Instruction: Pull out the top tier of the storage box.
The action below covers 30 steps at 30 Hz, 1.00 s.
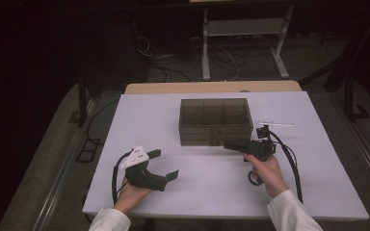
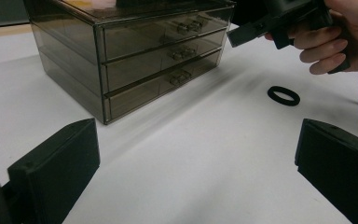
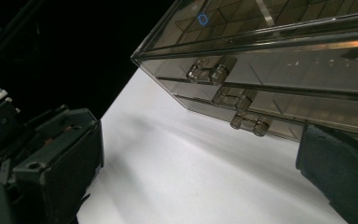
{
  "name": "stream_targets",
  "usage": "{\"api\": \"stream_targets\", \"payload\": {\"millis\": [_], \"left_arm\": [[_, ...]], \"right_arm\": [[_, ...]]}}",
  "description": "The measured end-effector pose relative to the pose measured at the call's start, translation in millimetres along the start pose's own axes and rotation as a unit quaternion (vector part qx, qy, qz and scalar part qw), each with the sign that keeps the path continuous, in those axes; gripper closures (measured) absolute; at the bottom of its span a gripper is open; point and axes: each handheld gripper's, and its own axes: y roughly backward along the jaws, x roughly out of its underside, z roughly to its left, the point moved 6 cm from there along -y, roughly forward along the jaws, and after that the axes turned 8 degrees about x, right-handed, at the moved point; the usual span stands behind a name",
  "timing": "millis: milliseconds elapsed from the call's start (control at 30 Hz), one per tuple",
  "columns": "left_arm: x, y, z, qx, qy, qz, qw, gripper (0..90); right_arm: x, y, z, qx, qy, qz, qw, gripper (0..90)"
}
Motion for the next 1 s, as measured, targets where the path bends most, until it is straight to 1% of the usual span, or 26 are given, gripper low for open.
{"api": "stream_targets", "payload": {"millis": [167, 267, 300, 333, 367, 467, 633, 733, 767, 800, 967, 1000], "left_arm": [[0.0, 0.1, 0.0, 0.0, 0.001, 0.0, 1.0, 0.0], [0.0, 0.1, 0.1, 0.0, 0.001, 0.0, 1.0, 0.0], [0.0, 0.1, 0.1, 0.0, 0.001, 0.0, 1.0, 0.0], [-0.1, 0.2, 0.0, 0.0, 0.001, -0.001, 1.0, 0.0], [0.0, 0.2, 0.1, 0.0, 0.001, -0.001, 1.0, 0.0], [-0.1, 0.2, 0.2, 0.0, 0.001, -0.001, 1.0, 0.0], [-0.1, 0.3, 0.1, 0.0, 0.001, -0.001, 1.0, 0.0], [-0.1, 0.2, 0.2, 0.0, 0.001, -0.001, 1.0, 0.0], [-0.1, 0.2, 0.2, 0.0, 0.001, -0.001, 1.0, 0.0], [-0.1, 0.2, 0.2, 0.001, 0.001, -0.001, 1.0, 0.0], [0.0, 0.3, 0.2, 0.001, 0.002, -0.001, 1.0, 0.0], [0.0, 0.3, 0.2, 0.001, 0.001, -0.001, 1.0, 0.0]], "right_arm": [[0.6, -3.8, 0.9, -0.005, -0.025, -0.003, 0.9997, 0.4], [0.2, -6.1, 1.3, -0.01, -0.047, -0.005, 0.9988, 0.5], [0.2, -6.1, 1.3, -0.01, -0.047, -0.005, 0.9988, 0.5], [-0.3, -7.4, 1.8, -0.016, -0.06, -0.009, 0.998, 0.5], [-0.6, -7.9, 2.4, -0.019, -0.068, -0.01, 0.9975, 0.5], [-1.0, -9.7, 3.4, -0.026, -0.078, -0.013, 0.9965, 0.5], [-1.8, -11.6, 1.9, -0.027, -0.092, -0.017, 0.9953, 0.5], [-2.4, -12.8, 2.1, -0.033, -0.102, -0.02, 0.9941, 0.5], [-2.4, -12.8, 2.1, -0.033, -0.102, -0.02, 0.9941, 0.5], [-2.6, -14.0, 2.4, -0.038, -0.11, -0.021, 0.993, 0.5], [-2.6, -16.0, 2.7, -0.051, -0.137, -0.027, 0.9889, 0.5], [-2.6, -16.3, 3.0, -0.056, -0.146, -0.028, 0.9873, 0.5]]}}
